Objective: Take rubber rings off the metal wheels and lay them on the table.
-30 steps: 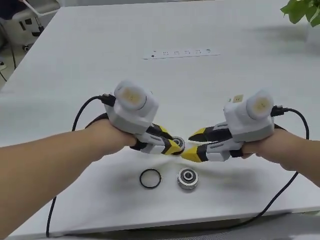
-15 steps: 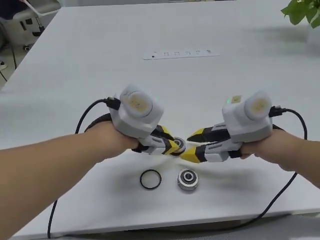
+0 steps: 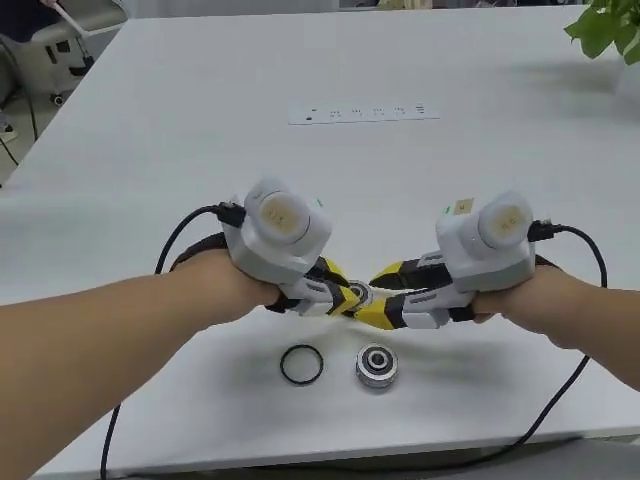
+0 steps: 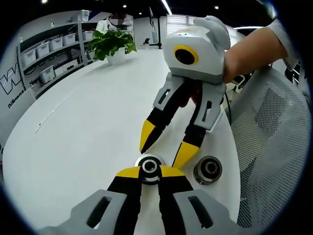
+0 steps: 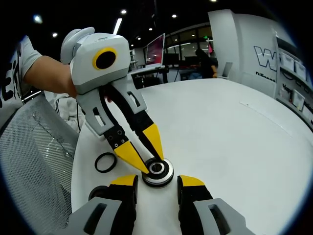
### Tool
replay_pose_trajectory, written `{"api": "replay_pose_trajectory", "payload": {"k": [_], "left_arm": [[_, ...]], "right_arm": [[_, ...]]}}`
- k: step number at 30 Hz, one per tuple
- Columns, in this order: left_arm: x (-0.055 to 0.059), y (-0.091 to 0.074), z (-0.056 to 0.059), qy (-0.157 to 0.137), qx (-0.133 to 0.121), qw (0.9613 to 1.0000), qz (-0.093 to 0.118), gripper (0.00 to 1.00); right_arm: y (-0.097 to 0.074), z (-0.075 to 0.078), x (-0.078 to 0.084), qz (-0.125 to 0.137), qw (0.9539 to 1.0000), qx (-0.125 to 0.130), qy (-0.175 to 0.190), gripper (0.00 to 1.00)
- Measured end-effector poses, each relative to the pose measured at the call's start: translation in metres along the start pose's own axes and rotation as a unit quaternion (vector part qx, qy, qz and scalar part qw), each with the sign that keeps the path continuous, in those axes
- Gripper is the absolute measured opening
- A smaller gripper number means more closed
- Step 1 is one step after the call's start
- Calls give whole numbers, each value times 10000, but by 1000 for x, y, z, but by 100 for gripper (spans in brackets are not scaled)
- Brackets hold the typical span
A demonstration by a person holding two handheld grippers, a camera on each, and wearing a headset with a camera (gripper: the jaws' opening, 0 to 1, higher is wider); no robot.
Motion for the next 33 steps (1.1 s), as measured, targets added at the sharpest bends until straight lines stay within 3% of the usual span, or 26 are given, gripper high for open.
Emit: {"api": "replay_pose_trajectory", "payload": {"k": [12, 33], "left_arm": [[1, 0, 2, -28, -81, 10000, 13, 7], [0, 1, 2, -51, -114, 9999, 4, 7]], "right_arm": [[9, -3, 0, -7, 10000, 71, -29, 29], [1, -3, 4, -36, 9999, 136, -34, 20]]}}
Point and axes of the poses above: the centre of the closed fingertips' face, and the gripper's own axes: y roughly forward along the fingers, z roughly to its right, x roughly out of its underside, the point moved 10 cm from there along -y, roughly backward along the fingers
